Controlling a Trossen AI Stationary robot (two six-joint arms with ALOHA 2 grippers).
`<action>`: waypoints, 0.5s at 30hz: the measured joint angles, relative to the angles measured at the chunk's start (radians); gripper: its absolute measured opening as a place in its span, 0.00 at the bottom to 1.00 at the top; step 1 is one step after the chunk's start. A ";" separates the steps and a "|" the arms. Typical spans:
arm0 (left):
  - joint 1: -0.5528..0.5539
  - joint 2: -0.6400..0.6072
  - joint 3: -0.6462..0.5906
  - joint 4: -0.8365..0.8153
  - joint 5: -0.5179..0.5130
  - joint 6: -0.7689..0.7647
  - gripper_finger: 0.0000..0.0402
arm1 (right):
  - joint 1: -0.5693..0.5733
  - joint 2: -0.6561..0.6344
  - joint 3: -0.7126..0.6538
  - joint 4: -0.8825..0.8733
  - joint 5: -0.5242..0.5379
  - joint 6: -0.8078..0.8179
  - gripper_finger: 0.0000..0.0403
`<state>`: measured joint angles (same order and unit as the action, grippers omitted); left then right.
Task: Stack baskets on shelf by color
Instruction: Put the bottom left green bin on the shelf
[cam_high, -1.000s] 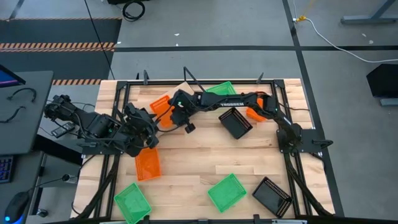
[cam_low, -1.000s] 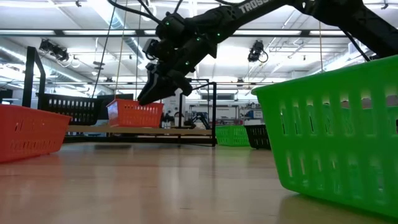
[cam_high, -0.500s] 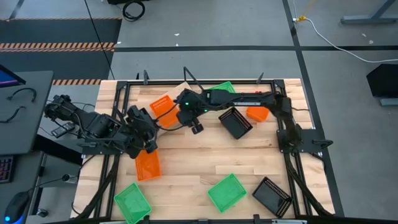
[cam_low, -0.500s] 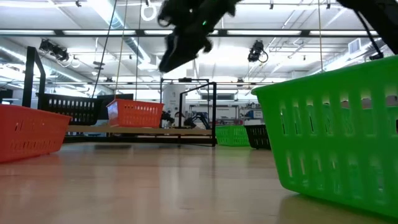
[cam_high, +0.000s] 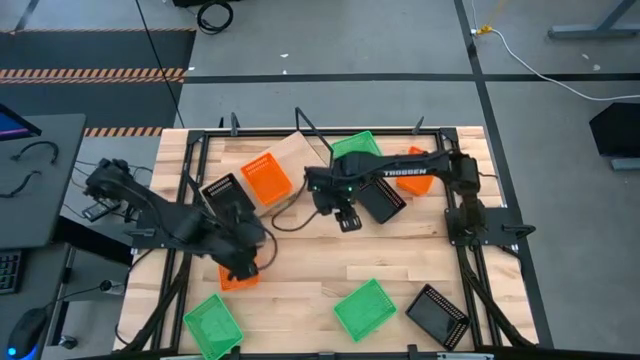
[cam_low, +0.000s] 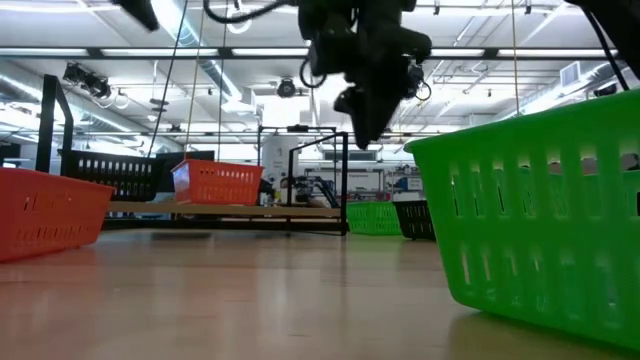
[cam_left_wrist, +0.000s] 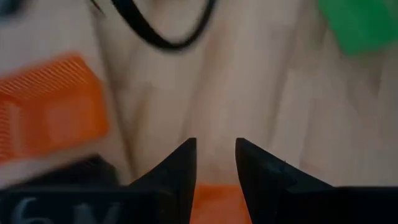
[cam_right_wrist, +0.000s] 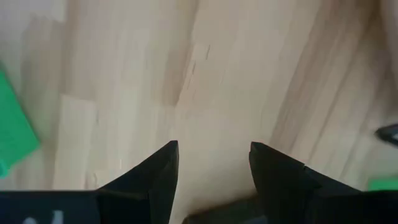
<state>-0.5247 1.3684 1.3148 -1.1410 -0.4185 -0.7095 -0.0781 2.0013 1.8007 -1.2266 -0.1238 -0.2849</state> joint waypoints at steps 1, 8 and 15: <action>-0.004 0.022 0.000 -0.004 0.036 -0.013 0.30 | 0.006 -0.001 -0.019 -0.001 0.006 0.006 0.50; -0.069 0.129 0.000 -0.001 0.142 -0.077 0.30 | 0.031 -0.106 -0.152 -0.032 0.019 0.089 0.48; -0.154 0.152 0.000 0.016 0.181 -0.249 0.30 | 0.034 -0.398 -0.339 0.004 0.018 0.194 0.47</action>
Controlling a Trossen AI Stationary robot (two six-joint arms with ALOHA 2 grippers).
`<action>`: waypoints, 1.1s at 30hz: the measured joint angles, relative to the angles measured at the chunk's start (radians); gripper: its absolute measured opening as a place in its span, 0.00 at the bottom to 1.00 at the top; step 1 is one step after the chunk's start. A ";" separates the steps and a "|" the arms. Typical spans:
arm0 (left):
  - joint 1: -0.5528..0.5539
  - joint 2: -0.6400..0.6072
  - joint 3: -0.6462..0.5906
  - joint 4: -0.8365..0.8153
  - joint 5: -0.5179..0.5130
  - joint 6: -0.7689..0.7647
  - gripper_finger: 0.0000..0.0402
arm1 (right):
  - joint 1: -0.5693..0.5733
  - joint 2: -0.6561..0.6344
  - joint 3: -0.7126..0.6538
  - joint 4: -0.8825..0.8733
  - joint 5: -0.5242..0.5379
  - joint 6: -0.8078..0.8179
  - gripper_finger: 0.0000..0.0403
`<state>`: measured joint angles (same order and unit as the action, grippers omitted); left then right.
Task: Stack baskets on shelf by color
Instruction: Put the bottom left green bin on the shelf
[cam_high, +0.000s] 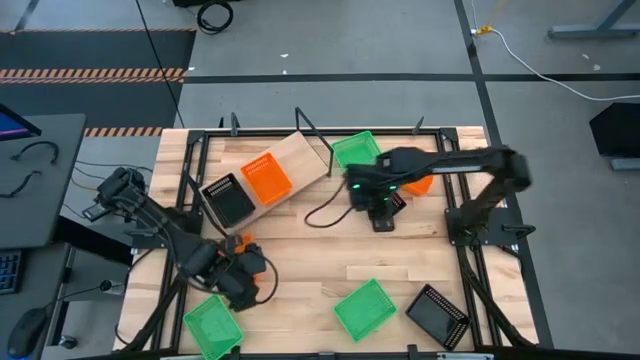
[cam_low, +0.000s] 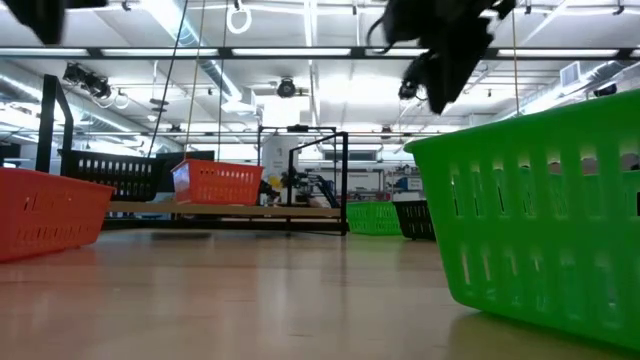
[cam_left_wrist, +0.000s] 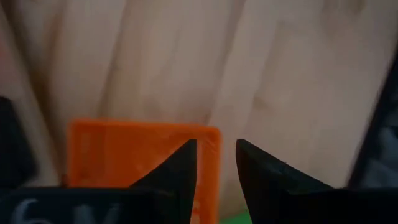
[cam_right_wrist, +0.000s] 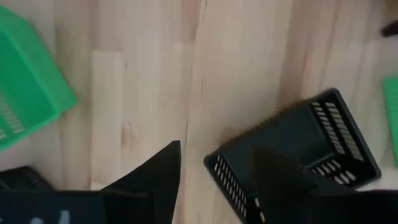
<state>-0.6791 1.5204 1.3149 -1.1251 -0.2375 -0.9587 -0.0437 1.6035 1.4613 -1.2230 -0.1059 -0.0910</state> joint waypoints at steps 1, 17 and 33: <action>-0.013 0.000 0.000 0.008 0.000 -0.024 0.30 | 0.005 -0.048 -0.037 0.025 0.000 0.016 0.47; -0.072 0.000 0.000 0.040 -0.031 -0.182 0.29 | 0.263 -0.259 -0.365 0.215 0.223 0.221 0.47; -0.190 0.087 0.001 0.051 0.056 -0.179 0.29 | 0.389 -0.216 -0.412 0.477 0.139 0.172 0.47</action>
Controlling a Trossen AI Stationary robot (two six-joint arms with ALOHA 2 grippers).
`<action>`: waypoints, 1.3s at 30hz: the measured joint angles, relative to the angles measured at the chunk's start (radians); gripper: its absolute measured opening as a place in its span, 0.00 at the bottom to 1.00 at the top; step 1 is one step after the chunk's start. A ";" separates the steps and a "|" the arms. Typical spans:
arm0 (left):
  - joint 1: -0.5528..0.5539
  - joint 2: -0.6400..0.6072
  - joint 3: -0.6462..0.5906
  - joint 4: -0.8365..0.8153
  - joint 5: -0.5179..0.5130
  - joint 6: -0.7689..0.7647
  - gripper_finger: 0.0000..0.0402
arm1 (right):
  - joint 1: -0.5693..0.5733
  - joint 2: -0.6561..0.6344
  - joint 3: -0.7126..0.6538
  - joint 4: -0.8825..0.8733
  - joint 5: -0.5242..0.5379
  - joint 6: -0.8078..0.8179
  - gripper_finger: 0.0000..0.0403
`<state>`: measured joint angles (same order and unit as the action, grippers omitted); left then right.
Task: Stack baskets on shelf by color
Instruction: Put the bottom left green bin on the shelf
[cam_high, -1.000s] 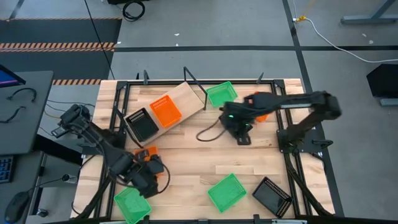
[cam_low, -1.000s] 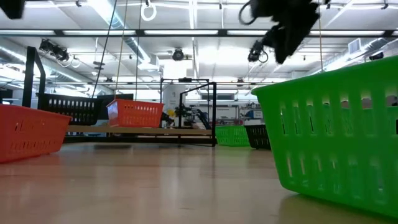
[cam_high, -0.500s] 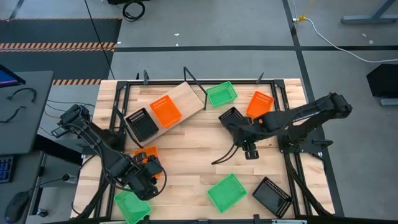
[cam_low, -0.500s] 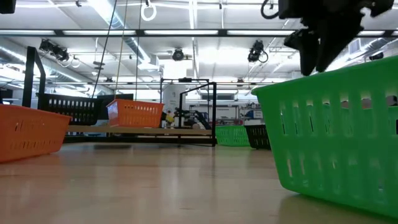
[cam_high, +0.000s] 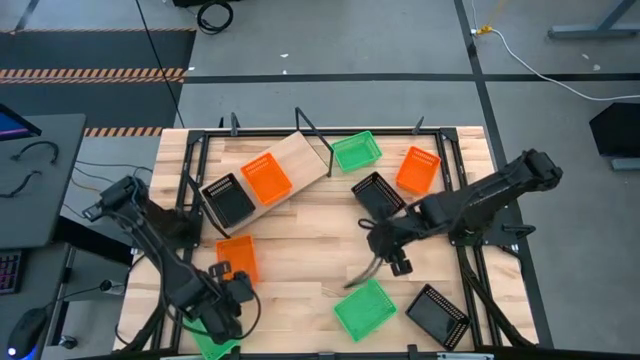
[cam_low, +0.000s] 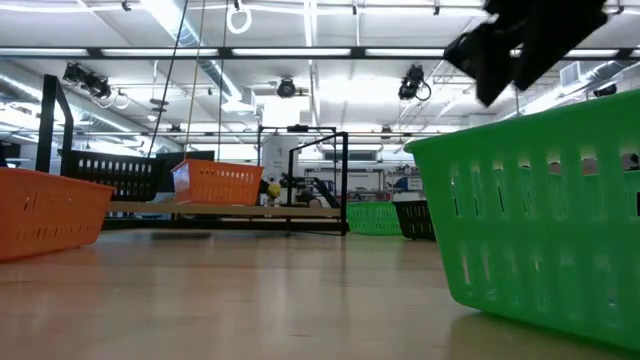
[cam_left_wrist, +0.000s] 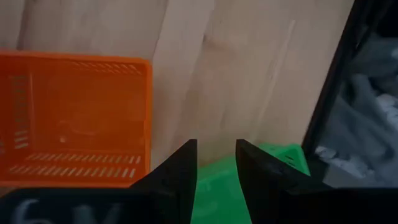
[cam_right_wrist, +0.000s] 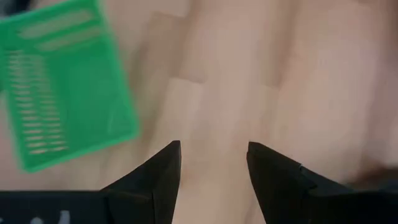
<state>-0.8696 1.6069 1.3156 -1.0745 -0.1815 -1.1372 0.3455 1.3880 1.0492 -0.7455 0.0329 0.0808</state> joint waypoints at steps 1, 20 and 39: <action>-0.001 0.006 0.000 0.000 0.000 0.006 0.29 | 0.018 0.004 0.000 -0.004 -0.001 -0.002 0.47; -0.056 0.010 0.000 0.228 0.205 -0.385 0.29 | 0.068 0.020 -0.002 -0.093 0.157 0.142 0.47; -0.041 0.162 0.000 0.456 0.301 -0.628 0.46 | 0.008 0.020 -0.002 -0.122 0.266 -0.008 0.47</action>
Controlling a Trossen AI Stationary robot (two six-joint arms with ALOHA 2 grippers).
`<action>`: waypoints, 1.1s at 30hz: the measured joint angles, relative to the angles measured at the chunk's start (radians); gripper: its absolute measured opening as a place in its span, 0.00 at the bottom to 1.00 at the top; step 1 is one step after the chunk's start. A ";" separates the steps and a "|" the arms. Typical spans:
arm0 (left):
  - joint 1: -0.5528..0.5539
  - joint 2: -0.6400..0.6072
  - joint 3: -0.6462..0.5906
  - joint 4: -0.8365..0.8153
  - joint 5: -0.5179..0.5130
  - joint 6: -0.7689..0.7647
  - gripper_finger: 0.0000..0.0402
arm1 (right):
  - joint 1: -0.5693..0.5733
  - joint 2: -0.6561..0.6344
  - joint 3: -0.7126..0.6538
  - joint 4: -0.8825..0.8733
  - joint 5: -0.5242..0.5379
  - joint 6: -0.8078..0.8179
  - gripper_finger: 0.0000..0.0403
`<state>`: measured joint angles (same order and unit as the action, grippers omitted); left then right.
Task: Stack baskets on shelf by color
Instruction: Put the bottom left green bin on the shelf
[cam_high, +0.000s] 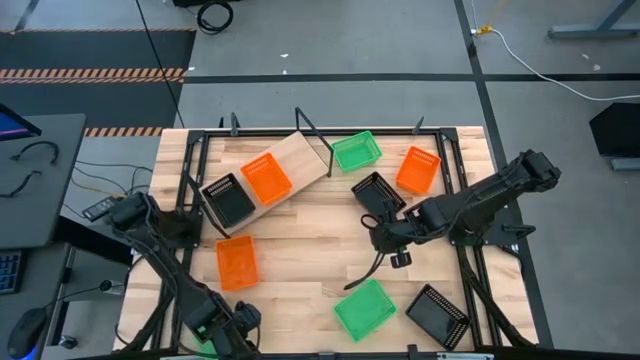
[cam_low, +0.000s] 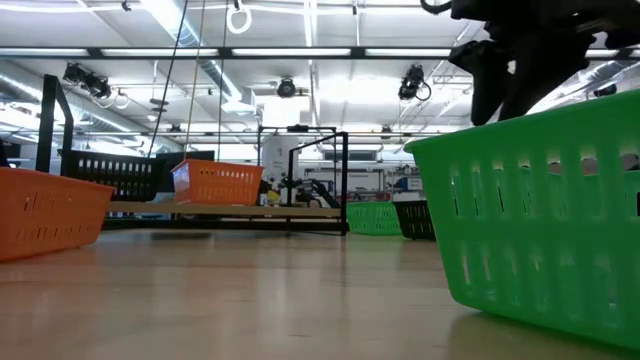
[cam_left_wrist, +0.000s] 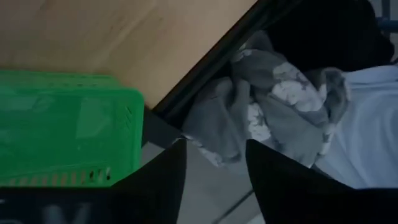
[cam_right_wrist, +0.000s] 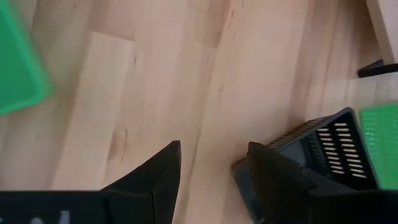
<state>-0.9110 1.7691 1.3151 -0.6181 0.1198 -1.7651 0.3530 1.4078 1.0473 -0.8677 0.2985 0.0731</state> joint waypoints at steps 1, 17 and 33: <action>0.000 0.000 0.000 -0.006 0.000 -0.011 0.48 | -0.007 0.000 0.000 0.003 0.000 -0.004 0.47; -0.046 0.069 0.000 -0.089 0.063 -0.003 0.58 | -0.029 0.000 0.000 0.008 -0.002 -0.018 0.47; -0.061 0.171 0.000 -0.067 0.200 0.002 0.10 | -0.029 0.000 0.000 0.014 -0.005 0.005 0.47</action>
<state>-0.9717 1.9399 1.3155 -0.6856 0.3202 -1.7629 0.3244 1.4078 1.0473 -0.8536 0.2939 0.0784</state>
